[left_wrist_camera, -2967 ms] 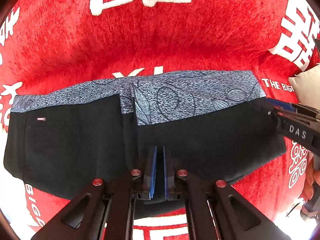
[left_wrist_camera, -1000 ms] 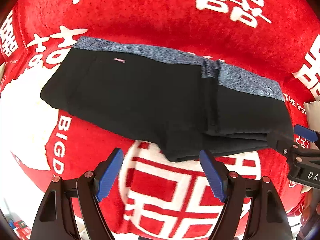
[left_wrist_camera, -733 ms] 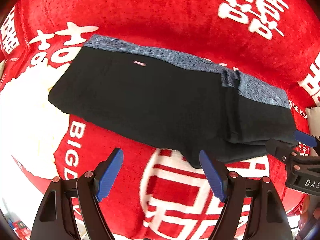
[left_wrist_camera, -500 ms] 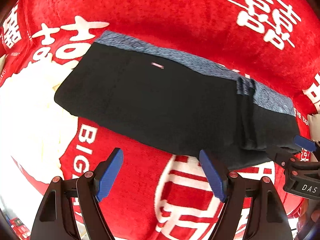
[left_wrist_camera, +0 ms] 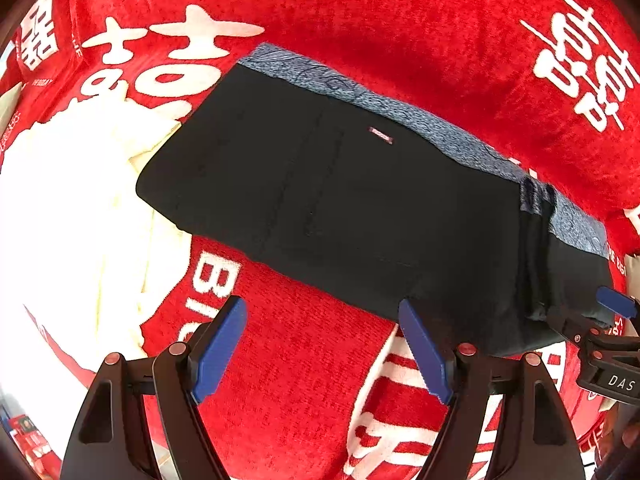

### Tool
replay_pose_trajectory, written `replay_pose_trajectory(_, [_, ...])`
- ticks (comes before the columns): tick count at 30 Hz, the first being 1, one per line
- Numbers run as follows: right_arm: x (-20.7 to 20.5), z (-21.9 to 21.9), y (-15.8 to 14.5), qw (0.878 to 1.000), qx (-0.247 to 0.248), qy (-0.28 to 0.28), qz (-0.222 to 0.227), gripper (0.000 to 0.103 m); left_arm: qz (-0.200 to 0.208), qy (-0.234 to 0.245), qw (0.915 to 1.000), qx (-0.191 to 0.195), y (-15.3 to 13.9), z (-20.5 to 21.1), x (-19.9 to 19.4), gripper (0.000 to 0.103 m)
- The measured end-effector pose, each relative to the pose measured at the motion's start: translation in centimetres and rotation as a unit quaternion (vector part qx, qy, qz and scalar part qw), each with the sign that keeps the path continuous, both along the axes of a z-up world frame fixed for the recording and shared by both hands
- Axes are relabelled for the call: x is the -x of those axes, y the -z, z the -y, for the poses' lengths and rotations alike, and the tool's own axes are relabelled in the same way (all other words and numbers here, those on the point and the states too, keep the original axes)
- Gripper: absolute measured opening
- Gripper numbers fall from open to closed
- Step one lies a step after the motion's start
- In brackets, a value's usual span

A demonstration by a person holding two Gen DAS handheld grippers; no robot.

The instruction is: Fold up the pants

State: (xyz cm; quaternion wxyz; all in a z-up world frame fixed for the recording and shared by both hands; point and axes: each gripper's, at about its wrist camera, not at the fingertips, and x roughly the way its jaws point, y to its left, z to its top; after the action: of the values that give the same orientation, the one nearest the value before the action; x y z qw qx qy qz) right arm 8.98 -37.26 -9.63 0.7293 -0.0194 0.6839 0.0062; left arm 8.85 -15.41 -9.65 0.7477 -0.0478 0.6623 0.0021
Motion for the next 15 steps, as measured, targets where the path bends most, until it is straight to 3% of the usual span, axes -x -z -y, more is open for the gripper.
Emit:
replay_pose_trajectory(3, [-0.4, 0.3, 0.1, 1.0, 0.001, 0.002, -0.002, 0.103, 0.0, -0.008, 0.9999, 0.009, 0.3, -0.6, -0.3, 0.079])
replay_pose_trajectory(6, [-1.1, 1.3, 0.2, 1.0, -0.006, 0.012, 0.004, 0.103, 0.004, -0.036, 0.9985, 0.042, 0.7, -2.0, -0.6, 0.079])
replay_pose_trajectory(12, [-1.8, 4.5, 2.8, 0.998, -0.031, 0.051, -0.002, 0.103, 0.013, -0.1, 0.9899, 0.099, 2.6, -5.8, -1.0, 0.079])
replay_pose_trajectory(15, [-1.1, 4.6, 3.7, 0.999, -0.034, 0.039, 0.015, 0.103, 0.014, -0.118, 0.9849, 0.126, 3.5, -7.0, -0.9, 0.079])
